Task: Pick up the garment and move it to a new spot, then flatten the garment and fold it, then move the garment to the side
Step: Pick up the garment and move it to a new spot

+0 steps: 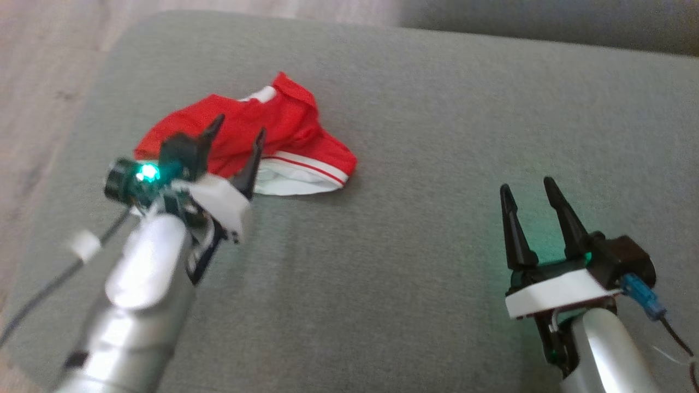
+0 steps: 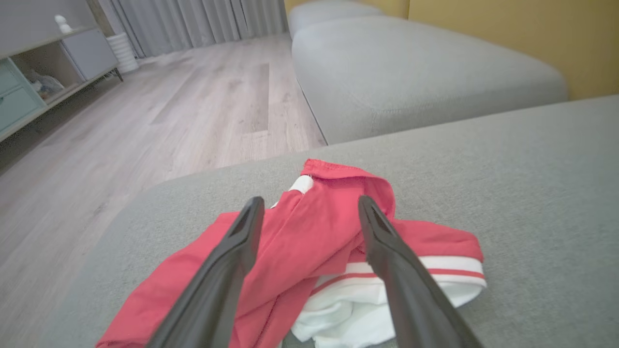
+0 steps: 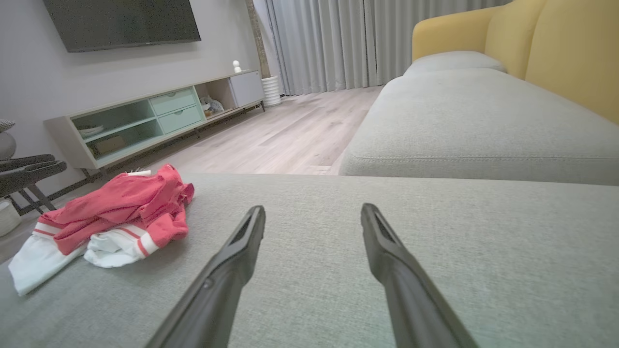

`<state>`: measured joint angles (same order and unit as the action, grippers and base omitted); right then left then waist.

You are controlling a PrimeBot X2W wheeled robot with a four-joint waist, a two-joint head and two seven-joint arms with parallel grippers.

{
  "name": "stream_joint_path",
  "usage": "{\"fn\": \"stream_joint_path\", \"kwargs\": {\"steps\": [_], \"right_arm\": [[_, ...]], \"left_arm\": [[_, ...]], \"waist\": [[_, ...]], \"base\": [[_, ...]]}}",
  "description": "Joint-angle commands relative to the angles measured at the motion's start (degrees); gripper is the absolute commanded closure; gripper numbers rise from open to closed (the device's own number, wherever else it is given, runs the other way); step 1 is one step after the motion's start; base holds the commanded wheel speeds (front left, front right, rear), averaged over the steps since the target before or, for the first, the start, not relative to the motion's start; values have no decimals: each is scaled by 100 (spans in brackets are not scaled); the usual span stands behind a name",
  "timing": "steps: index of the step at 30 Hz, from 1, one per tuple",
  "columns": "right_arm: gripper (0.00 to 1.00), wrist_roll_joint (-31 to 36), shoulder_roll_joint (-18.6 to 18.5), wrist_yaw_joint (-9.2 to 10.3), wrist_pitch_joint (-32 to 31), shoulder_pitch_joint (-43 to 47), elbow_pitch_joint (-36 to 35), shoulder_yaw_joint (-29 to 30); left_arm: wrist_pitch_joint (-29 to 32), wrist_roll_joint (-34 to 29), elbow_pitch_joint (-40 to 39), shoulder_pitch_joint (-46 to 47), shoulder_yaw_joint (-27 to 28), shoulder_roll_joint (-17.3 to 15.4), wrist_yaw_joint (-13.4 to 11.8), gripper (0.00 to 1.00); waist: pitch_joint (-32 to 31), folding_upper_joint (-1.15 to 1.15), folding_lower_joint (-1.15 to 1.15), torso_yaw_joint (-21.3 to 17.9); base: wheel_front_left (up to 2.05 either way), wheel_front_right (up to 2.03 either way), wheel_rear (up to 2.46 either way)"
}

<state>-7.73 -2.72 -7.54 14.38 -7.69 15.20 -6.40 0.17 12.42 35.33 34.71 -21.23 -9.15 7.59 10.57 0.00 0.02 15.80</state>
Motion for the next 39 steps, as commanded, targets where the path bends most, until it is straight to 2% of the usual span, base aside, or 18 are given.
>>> {"fn": "stream_joint_path", "kwargs": {"steps": [1, 10, 16, 17, 18, 19, 21, 25, 32, 39], "right_arm": [[0, 42, -16, 5, 62, -259, -202, -130], [0, 36, -16, 5, 62, -482, -225, -164], [0, 7, -16, 5, 62, -556, -233, -192], [0, 5, -16, 5, 62, -564, -233, -195], [0, -2, -16, 5, 62, -567, -234, -190], [0, -8, -16, 5, 62, -566, -234, -181], [0, -19, -16, 5, 62, -557, -237, -159], [0, -16, -16, 5, 62, -510, -197, -115], [0, -49, -16, 5, 62, -389, -164, 16], [0, -131, -16, 5, 62, -225, -91, 23]], "left_arm": [[214, 142, 71, 598, -15, -350, -13, 0], [743, 625, 1035, 1539, -601, -854, -11, 0], [996, 1306, 1380, 1752, -1182, -1084, -11, 0], [1030, 1437, 1415, 1767, -1259, -1105, -11, 23], [1058, 1609, 1400, 1756, -1358, -1104, -11, 93], [1096, 1829, 1344, 1727, -1464, -1105, -11, 100], [1001, 2162, 1216, 1749, -1577, -1199, -10, 100], [393, 2282, 966, 1890, -1891, -1389, -10, 100], [-916, 2215, 382, 2152, -2334, -1466, -10, 100], [-1419, 2031, -381, 2415, -2399, -1566, -10, 100]], "waist": [[356, 0, -2, -349], [698, 0, -2, -790], [792, 0, -2, -995], [793, 0, -2, -1018], [787, 0, -2, -1040], [778, 0, -2, -1058], [761, 0, -2, -1081], [643, 0, -2, -1086], [215, 0, -2, -1015], [-228, 0, -2, -963]], "base": [[0, 0, 0], [0, 0, 0], [0, 0, 0], [0, 0, 0], [0, 0, 0], [0, 0, 0], [0, 0, 0], [0, 0, 0], [0, 0, 0], [0, 0, 0]]}}
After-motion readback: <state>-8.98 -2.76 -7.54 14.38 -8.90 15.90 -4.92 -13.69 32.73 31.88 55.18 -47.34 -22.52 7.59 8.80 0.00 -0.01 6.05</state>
